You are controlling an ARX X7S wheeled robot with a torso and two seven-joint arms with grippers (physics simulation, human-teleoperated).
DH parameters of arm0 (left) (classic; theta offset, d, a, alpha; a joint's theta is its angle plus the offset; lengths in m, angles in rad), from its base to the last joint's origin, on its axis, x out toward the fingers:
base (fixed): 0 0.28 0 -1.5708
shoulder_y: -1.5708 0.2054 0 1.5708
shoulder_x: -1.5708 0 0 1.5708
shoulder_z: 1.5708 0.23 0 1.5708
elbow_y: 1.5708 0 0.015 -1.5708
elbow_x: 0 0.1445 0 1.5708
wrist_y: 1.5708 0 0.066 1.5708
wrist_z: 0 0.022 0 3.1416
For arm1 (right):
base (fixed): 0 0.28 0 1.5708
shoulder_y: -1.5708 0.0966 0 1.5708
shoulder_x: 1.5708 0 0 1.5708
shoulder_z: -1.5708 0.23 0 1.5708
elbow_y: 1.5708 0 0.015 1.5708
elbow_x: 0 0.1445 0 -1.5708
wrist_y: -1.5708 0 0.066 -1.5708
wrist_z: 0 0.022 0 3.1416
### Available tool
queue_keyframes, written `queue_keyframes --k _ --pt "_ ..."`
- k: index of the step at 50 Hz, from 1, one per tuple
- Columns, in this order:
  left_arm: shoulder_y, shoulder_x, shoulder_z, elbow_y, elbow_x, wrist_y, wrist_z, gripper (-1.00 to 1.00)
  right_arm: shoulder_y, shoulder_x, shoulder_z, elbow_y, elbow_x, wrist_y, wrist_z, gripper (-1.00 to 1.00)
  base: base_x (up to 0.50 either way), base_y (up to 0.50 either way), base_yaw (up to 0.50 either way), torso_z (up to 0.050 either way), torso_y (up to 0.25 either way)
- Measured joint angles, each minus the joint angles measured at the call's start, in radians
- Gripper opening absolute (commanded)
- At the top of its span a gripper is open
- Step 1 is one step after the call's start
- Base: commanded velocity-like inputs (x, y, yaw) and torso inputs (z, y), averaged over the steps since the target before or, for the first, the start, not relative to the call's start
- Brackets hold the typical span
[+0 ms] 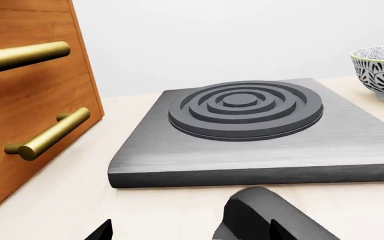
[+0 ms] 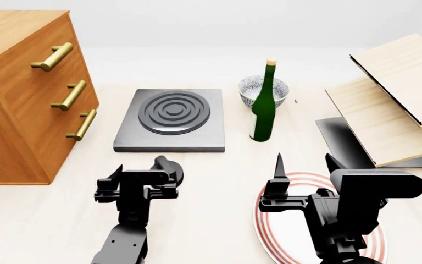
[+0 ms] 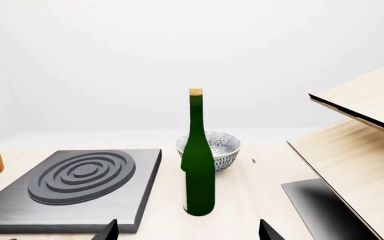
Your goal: Turn on the stove.
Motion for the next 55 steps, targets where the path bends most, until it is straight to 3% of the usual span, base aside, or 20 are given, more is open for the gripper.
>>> queue_keyframes --k 12,24,39,55 --pt "0.058 0.003 0.048 0.165 -0.03 -0.098 0.023 1.0 -0.001 0.006 -0.002 0.001 0.007 -0.004 0.007 1.0 0.0 0.0 0.0 0.0 0.0" --pt "0.173 -0.048 0.071 0.627 -0.099 -0.355 0.034 1.0 -0.006 0.012 -0.001 0.004 0.013 -0.013 0.014 1.0 0.0 0.0 0.0 0.0 0.0" --pt "0.28 -0.133 -0.042 1.127 -0.241 -0.649 -0.001 1.0 -0.018 0.017 -0.01 0.013 0.009 -0.033 0.024 1.0 0.0 0.0 0.0 0.0 0.0" --pt "0.346 -0.163 -0.133 1.288 -0.335 -0.739 -0.017 1.0 -0.029 0.021 -0.023 0.029 0.005 -0.059 0.033 1.0 0.0 0.0 0.0 0.0 0.0"
